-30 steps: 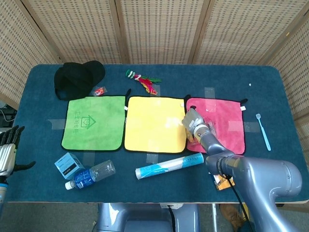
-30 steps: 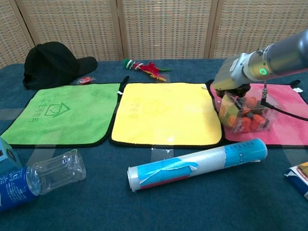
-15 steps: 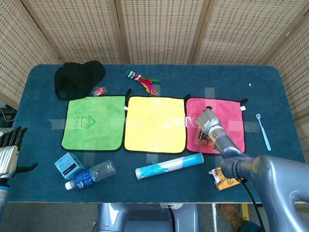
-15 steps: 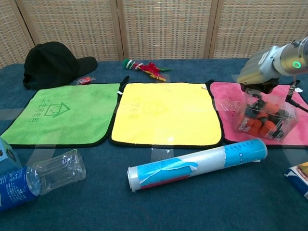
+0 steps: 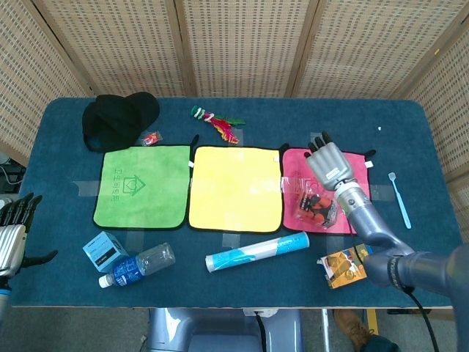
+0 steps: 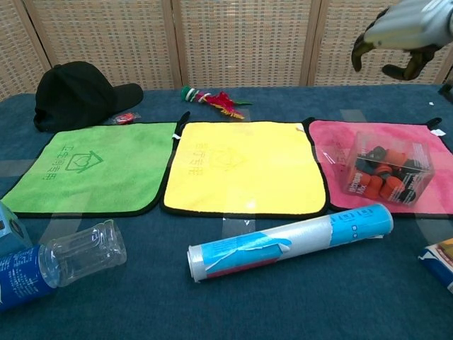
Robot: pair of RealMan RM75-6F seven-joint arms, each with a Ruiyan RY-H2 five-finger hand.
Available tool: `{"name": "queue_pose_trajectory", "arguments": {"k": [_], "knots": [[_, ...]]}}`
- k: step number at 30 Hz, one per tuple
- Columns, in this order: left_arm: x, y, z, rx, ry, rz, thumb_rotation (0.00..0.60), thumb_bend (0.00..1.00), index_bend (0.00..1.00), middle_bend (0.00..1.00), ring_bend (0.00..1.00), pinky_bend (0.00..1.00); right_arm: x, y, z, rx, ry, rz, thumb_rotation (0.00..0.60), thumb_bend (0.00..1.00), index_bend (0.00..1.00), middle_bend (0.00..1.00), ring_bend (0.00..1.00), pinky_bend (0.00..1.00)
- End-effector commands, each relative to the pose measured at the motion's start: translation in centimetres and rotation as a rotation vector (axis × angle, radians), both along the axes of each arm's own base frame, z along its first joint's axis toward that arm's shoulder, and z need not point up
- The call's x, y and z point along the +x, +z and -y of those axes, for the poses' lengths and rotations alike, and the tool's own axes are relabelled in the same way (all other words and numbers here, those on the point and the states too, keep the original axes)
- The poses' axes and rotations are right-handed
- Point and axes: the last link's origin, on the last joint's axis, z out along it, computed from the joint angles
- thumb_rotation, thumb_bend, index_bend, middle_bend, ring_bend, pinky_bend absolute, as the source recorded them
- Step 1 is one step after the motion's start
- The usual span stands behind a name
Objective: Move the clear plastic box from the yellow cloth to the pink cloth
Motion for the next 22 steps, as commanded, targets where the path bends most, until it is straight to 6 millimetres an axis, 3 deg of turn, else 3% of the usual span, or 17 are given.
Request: {"name": "queue_pose_trajectory", "arguments": {"k": [1,3,6,9,15,22], "knots": [[0.0,0.1,0.2,0.000,-0.016,0.003,0.600,0.00,0.00,0.00,0.00,0.00,-1.0,4.4,-2.4,-0.105,0.039,0.172,0.600,0.14,0.02,0.00,0.00,0.00],[0.1,0.2,0.4,-0.001,-0.040,0.008,0.600,0.00,0.00,0.00,0.00,0.00,-2.7,6.9,-4.8,-0.168,0.046,0.276,0.600,0.03,0.00,0.00,0.00,0.00],[0.3,0.3,0.7,0.006,-0.072,0.022,0.600,0.00,0.00,0.00,0.00,0.00,-5.3,8.9,-7.7,-0.248,0.041,0.379,0.600,0.00,0.00,0.00,0.00,0.00],[0.5,0.4,1.0,0.012,-0.093,0.035,0.600,0.00,0.00,0.00,0.00,0.00,-7.2,9.4,-9.6,-0.276,0.010,0.438,0.600,0.00,0.00,0.00,0.00,0.00],[0.8,0.5,1.9,0.017,-0.147,0.053,0.600,0.00,0.00,0.00,0.00,0.00,-12.6,9.5,-15.8,-0.313,-0.097,0.567,0.600,0.00,0.00,0.00,0.00,0.00],[1.2,0.4,2.8,0.005,-0.179,0.053,0.600,0.00,0.00,0.00,0.00,0.00,-15.8,8.7,-19.4,-0.331,-0.144,0.608,0.600,0.00,0.00,0.00,0.00,0.00]]}}
